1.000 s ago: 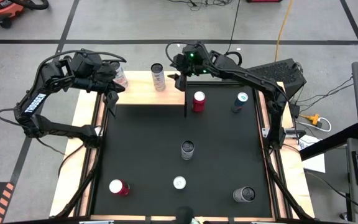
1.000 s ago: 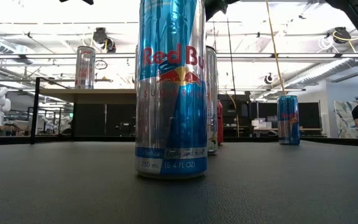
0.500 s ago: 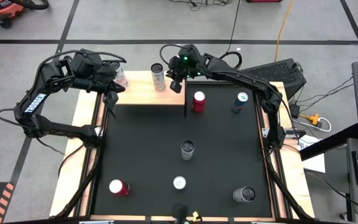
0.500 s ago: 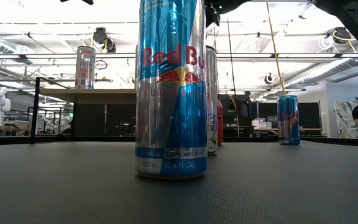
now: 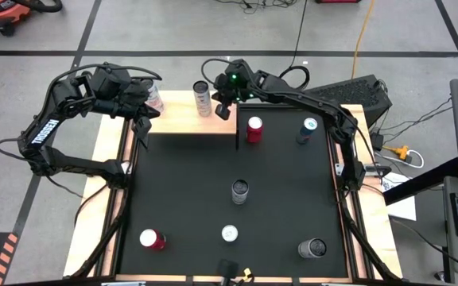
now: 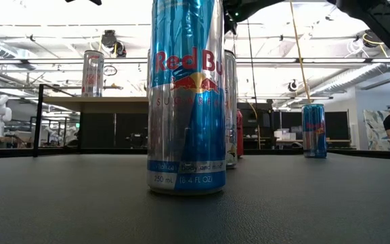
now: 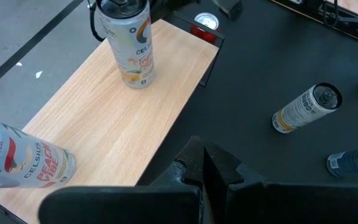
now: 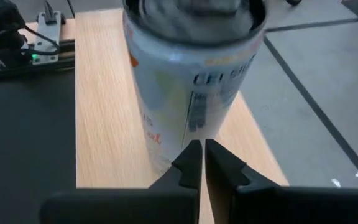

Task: Place canned beverage on shelf
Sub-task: Put the right white yellow soda can on the shelf

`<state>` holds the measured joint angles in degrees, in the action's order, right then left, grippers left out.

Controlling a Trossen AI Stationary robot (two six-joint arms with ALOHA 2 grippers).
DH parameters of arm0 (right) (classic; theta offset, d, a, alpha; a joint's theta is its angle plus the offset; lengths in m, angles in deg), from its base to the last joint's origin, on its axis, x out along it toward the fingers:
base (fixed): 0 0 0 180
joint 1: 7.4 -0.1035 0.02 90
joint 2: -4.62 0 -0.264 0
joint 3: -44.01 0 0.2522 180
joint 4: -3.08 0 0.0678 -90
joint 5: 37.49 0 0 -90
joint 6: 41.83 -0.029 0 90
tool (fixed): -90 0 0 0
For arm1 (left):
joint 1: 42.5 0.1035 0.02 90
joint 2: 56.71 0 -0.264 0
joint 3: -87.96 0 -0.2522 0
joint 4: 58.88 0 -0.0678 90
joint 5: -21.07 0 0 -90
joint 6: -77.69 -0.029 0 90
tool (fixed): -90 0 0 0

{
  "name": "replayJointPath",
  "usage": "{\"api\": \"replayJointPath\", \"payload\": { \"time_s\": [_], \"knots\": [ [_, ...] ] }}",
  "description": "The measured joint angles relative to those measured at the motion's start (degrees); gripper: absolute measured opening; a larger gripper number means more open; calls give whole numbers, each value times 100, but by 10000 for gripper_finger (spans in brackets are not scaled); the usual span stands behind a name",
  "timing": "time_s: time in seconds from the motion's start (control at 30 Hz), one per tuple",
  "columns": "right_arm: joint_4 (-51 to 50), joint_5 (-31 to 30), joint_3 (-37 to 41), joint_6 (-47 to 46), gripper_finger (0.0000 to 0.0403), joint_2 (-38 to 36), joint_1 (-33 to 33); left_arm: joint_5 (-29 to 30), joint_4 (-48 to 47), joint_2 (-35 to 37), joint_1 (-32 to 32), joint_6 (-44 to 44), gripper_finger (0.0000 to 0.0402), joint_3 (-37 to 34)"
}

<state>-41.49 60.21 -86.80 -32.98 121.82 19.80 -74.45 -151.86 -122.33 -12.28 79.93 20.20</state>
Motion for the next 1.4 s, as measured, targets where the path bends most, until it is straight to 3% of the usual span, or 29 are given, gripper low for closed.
{"api": "replayJointPath", "payload": {
  "time_s": [1.4],
  "knots": [
    [1563, 625, 4, -526, 0, 445, -96, 44, -83, 0, 1, 0, 1, 0]
  ]
}}
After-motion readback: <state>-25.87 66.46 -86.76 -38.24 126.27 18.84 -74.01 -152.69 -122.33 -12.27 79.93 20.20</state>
